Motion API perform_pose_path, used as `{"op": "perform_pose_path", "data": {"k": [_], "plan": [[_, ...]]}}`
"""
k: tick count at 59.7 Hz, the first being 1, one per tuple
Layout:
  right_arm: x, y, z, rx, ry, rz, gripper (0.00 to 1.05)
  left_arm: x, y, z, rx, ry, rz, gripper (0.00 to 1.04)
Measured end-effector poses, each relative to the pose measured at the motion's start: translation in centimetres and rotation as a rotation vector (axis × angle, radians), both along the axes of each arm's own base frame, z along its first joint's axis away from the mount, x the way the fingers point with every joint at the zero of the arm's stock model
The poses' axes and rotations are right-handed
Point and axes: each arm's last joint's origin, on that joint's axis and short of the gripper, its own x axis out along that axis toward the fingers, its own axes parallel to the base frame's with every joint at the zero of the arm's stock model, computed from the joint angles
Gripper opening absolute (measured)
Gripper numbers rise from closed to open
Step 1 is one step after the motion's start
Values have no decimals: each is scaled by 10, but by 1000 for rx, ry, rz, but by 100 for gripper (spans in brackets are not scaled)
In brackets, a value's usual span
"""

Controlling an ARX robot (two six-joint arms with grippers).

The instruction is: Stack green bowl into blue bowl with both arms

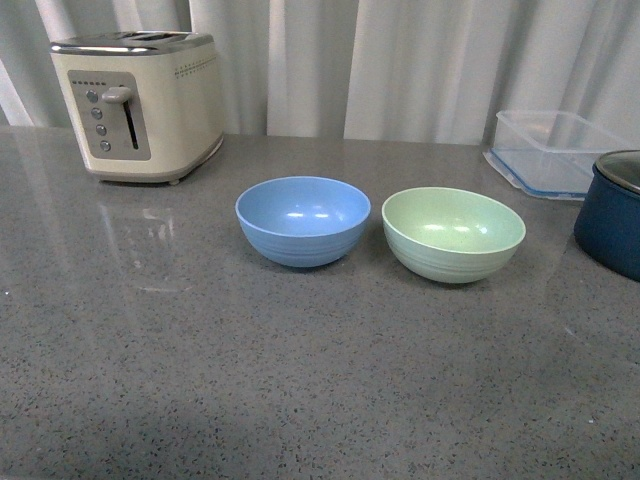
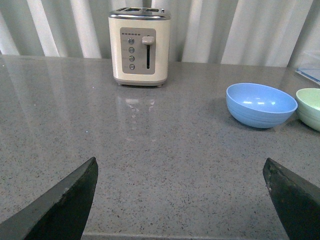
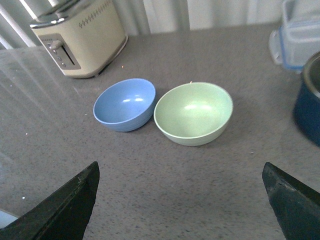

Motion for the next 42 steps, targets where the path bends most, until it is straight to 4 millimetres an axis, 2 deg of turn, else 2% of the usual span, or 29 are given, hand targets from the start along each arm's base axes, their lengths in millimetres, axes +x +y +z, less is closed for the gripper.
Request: {"op": "perform_pose_path", "data": {"k": [4, 11, 17, 27, 37, 42], "plan": [[30, 12, 1, 19, 95, -8, 95, 0, 0, 0, 0, 0, 0, 98], [101, 32, -10, 8, 257, -100, 95, 0, 0, 0, 0, 0, 0, 98], [139, 38, -29, -25, 340, -169, 95, 0, 0, 0, 0, 0, 0, 98], [180, 41, -64, -70, 439, -251, 95, 0, 0, 0, 0, 0, 0, 98], [202, 37, -88, -97, 503, -304, 95, 0, 0, 0, 0, 0, 0, 98], [210, 33, -94, -108, 517, -335, 82, 0, 0, 0, 0, 0, 0, 98]]}}
